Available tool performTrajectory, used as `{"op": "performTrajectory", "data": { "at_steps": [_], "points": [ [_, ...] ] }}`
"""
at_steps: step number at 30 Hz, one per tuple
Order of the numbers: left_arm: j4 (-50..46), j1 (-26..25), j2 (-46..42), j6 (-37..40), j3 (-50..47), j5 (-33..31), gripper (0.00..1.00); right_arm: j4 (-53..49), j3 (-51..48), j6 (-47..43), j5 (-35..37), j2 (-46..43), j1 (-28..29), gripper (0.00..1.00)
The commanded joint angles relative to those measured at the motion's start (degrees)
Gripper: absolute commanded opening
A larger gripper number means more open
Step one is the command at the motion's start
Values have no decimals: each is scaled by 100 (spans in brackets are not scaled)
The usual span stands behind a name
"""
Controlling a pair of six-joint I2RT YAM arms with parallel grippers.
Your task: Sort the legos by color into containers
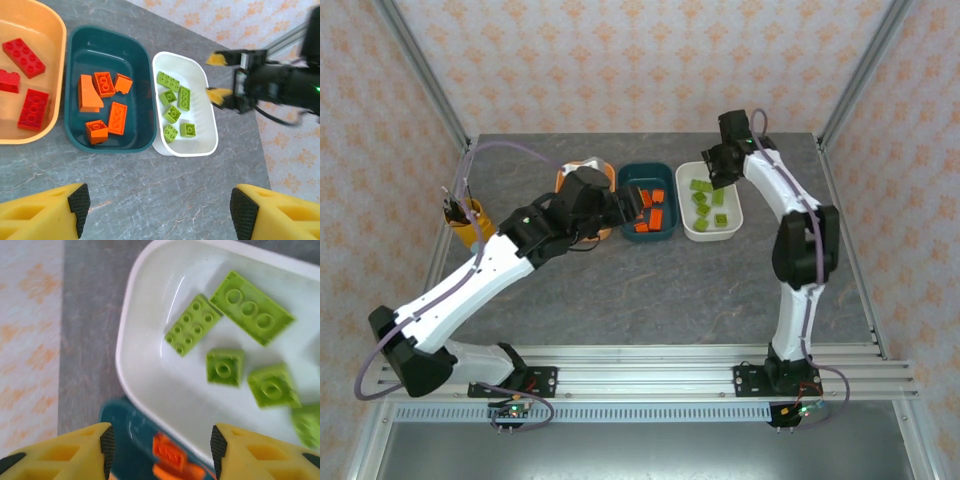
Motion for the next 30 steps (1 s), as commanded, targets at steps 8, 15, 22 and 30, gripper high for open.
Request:
{"op": "performTrajectory", "data": {
  "at_steps": [8,15,22,30],
  "points": [
    [-1529,-38,-1162,222,-484,-1097,100,-658,-3254,-3739,1340,-4276,261,99],
    [-2627,-30,-1315,232,-488,-3088,100,-1136,-4134,-4328,3117,-6221,232,100],
    [854,536,-1693,4056,-3065,-3970,100,2883,-7027,-5981,4031,-7189,-112,100],
    [2984,2800,-897,3824,-4351,-1955,100,5405,-7969,-6338,3570,-5563,-549,100]
  ]
}}
